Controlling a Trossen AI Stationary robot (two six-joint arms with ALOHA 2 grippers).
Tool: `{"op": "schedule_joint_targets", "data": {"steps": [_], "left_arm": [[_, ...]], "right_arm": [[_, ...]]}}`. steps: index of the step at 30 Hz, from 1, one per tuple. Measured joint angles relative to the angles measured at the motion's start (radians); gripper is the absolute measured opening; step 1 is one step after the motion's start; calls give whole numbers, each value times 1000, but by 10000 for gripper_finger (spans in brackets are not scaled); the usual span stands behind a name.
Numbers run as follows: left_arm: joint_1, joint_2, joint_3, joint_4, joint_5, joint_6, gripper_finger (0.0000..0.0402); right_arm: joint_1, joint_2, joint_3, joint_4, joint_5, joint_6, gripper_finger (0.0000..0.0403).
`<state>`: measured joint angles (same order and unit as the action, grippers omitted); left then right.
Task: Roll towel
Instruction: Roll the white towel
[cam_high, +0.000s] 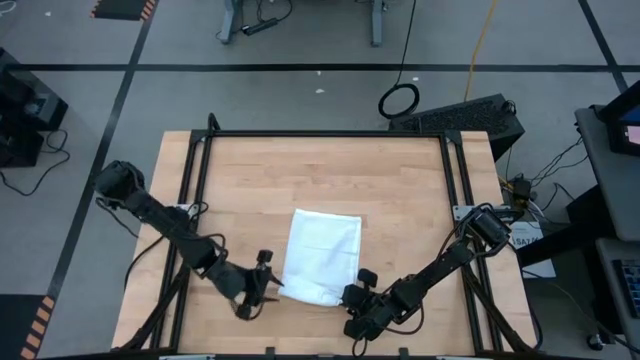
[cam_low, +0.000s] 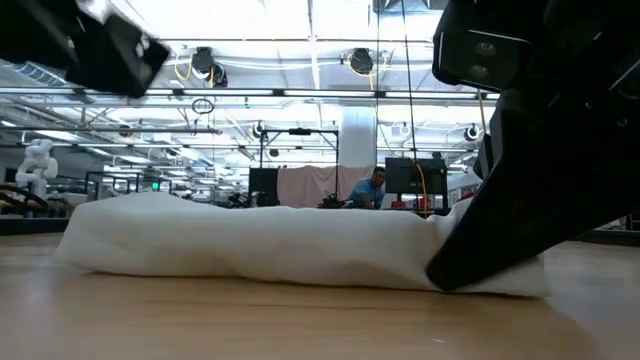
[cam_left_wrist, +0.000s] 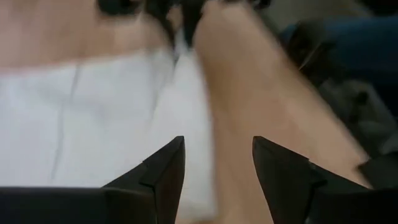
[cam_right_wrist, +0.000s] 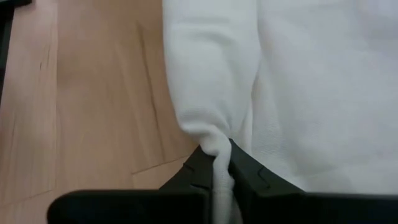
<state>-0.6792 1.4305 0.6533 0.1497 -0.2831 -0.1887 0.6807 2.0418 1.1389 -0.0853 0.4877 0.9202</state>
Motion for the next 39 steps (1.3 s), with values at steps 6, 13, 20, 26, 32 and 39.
{"op": "schedule_joint_targets", "data": {"steps": [6, 13, 20, 26, 32, 39], "left_arm": [[-38, 117, 1, 150, -60, 144, 250], [-1, 261, 1, 263, -114, 150, 353], [26, 344, 16, 245, -41, 69, 336], [31, 363, 17, 209, -85, 31, 319], [39, 363, 18, 207, -39, -62, 252], [38, 361, 18, 205, -20, -105, 40]], "right_arm": [[0, 0, 0, 0, -11, -22, 14], [0, 0, 0, 1, -15, -23, 14], [0, 0, 0, 1, -15, -23, 14], [0, 0, 0, 3, -21, -28, 14], [-1, 0, 0, 4, -23, -32, 14], [-3, -5, 0, 2, -24, -45, 28]]}}
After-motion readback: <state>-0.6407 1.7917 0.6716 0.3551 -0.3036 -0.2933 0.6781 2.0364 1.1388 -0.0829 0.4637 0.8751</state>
